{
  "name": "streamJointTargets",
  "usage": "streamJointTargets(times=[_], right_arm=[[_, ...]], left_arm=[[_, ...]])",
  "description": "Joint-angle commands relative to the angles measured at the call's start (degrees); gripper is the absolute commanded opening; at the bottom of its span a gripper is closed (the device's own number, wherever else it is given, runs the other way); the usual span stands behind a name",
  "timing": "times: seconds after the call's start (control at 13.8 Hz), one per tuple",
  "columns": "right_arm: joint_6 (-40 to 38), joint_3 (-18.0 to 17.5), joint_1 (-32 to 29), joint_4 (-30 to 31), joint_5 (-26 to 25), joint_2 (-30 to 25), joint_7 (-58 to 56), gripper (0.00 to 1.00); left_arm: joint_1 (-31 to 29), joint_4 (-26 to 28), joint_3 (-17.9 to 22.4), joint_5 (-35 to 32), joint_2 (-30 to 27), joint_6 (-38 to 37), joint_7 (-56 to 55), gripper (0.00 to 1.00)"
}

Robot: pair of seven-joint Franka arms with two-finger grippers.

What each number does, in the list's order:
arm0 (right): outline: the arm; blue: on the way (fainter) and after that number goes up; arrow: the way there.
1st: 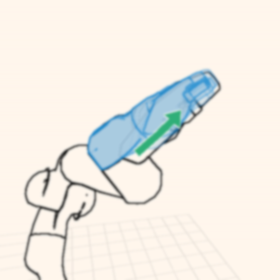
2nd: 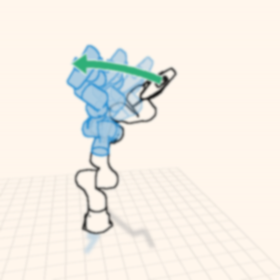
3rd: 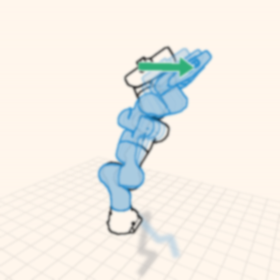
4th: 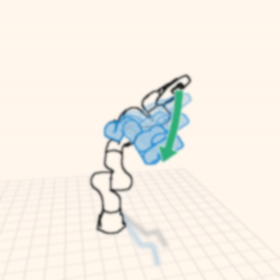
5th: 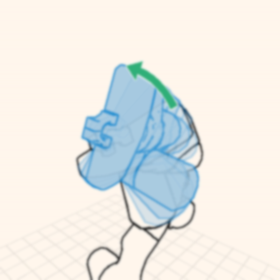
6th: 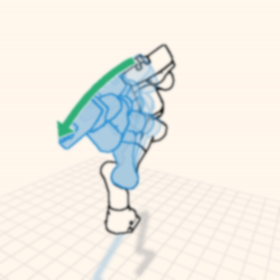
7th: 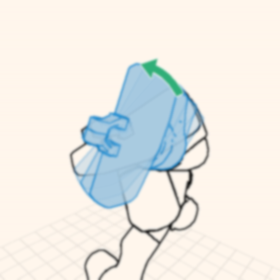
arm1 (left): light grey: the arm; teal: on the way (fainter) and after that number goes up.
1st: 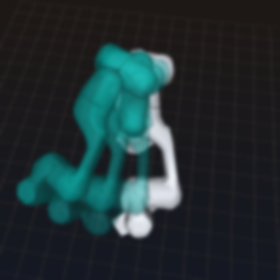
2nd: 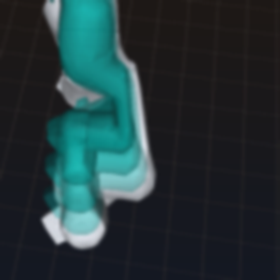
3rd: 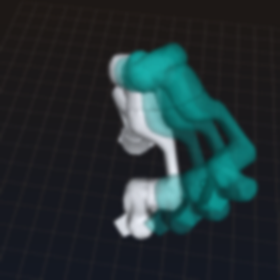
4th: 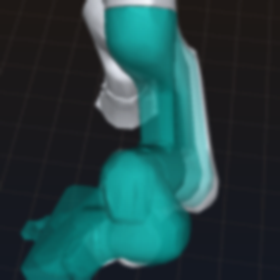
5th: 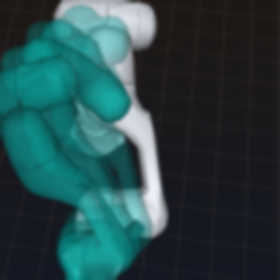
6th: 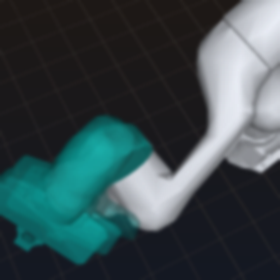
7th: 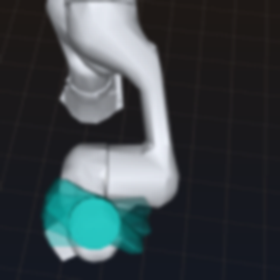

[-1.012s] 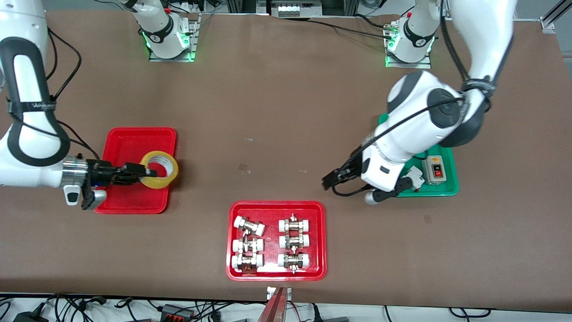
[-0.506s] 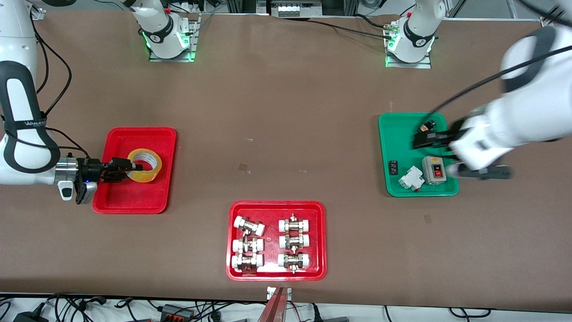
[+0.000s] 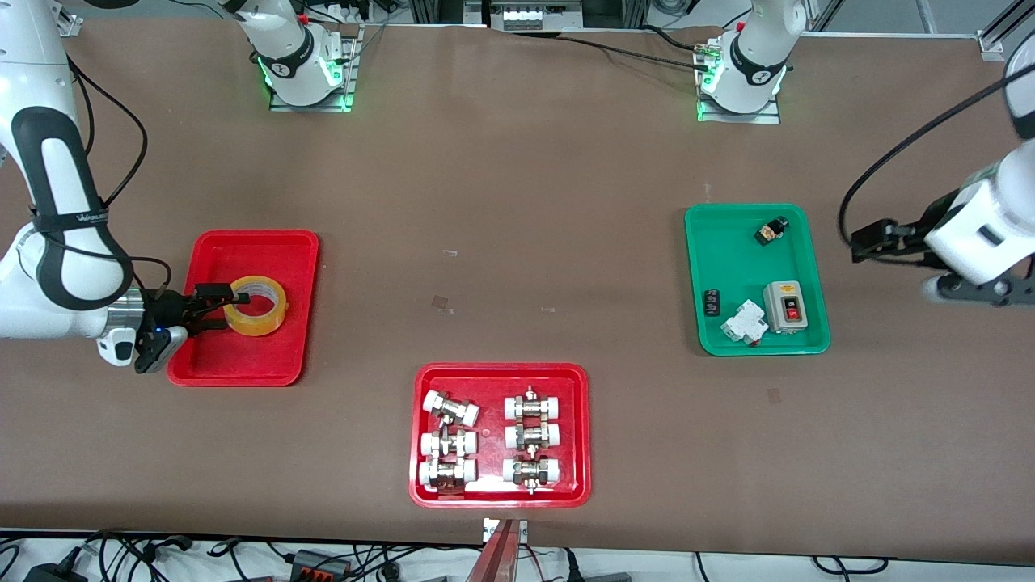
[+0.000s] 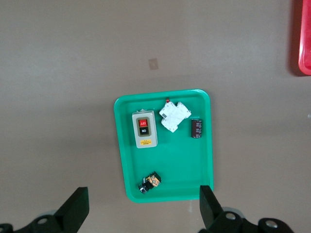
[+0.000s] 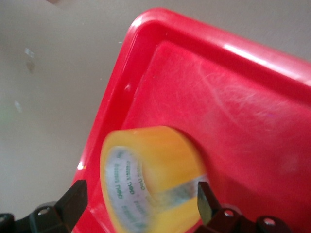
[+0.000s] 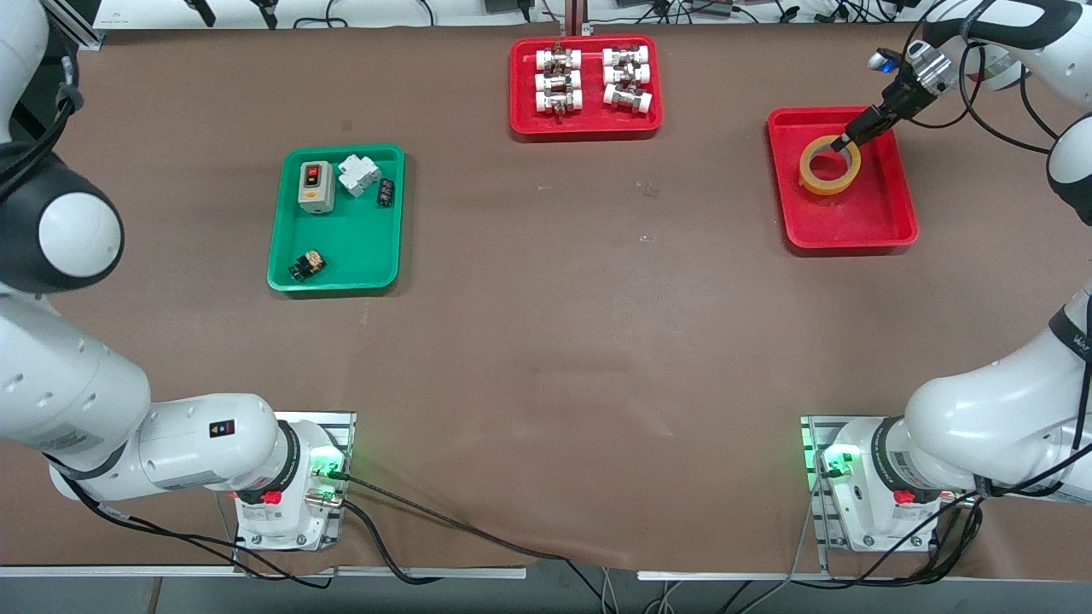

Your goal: Left arm passes tape to right arm into tray

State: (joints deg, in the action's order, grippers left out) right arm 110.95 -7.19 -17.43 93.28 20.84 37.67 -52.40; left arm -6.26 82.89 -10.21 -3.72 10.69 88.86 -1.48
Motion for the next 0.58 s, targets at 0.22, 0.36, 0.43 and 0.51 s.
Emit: streamJointTargets(times=[0.22,0.36,0.43,0.51], right_arm=[[7.09,-0.02,5.12,8.13,-14.21,-13.30,10.96,1.00],[6.04,-0.02,6.43,10.33,-16.78,-18.83,18.60,1.00],[4.47,-0.02,7.14,11.56,-18.27,-21.65,23.43,1.00],[2.97,-0.02,7.58,12.00,-20.11,-23.94,27.48,1.00]], left_arm=[[5.73,16.34,5.20,1.95,-12.80,4.04,-3.60,1.00],[5.47,15.65,5.29,2.05,-12.19,4.04,-3.79,1.00],[5.38,15.47,5.38,2.05,-12.10,4.04,-3.62,1.00],[5.38,15.46,5.38,2.05,-12.10,4.04,-3.53,1.00]])
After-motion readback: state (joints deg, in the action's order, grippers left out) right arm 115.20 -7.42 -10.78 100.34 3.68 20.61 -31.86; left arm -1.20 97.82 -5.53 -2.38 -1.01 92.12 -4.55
